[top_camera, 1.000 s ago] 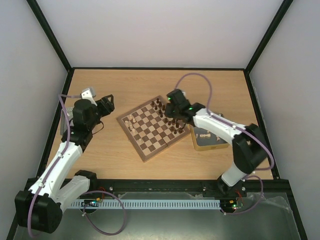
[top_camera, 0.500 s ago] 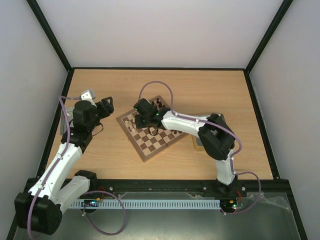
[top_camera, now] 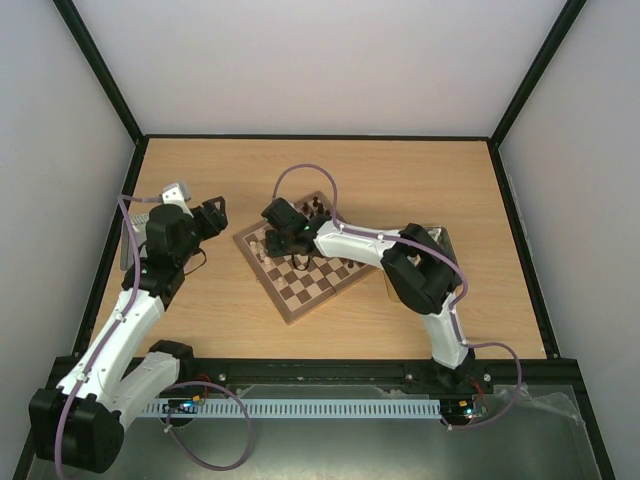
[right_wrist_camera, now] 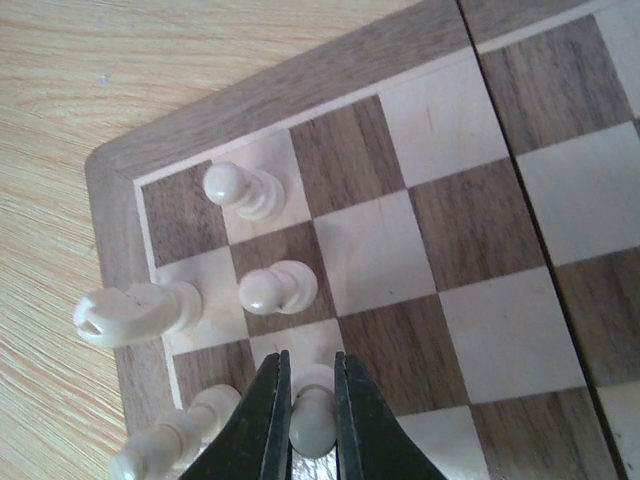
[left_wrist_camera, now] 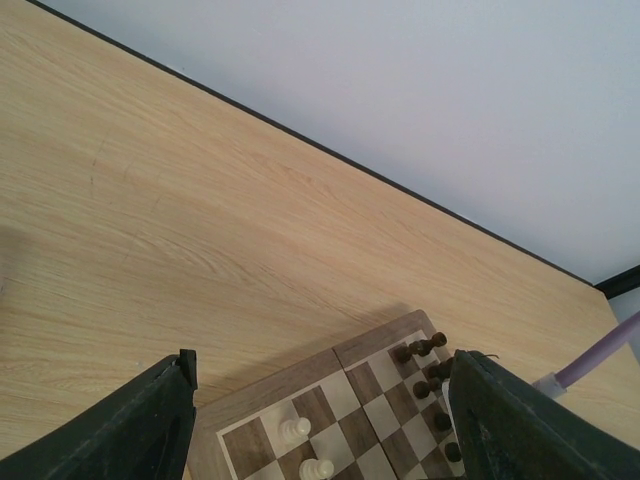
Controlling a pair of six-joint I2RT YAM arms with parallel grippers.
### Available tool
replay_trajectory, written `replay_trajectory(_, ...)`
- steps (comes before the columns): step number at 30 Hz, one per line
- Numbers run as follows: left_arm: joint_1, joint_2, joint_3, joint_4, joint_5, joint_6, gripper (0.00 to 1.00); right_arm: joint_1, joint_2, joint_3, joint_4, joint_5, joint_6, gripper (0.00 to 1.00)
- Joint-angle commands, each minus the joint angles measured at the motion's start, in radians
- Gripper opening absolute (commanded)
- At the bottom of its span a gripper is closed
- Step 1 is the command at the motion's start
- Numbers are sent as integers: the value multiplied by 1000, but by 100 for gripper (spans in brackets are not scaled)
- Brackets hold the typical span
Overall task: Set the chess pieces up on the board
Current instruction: Place the chess piece on the chessboard.
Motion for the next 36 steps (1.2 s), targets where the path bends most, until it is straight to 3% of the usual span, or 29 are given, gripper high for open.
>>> replay_trajectory(1, 0, -16, -14, 9, -9, 15, 72, 5, 31, 56, -15, -1, 3, 7)
replay_trajectory(20, 0, -7, -24, 18, -12, 14, 72, 18, 47, 80, -84, 18, -21, 11)
replay_trajectory(29, 0, -5, -23, 19, -10, 15, 71, 19, 43, 114, -101, 25, -24, 21)
replay_trajectory(36, 0, -8, -21, 15, -5, 16, 71, 19, -21, 94, -72, 42, 1, 22)
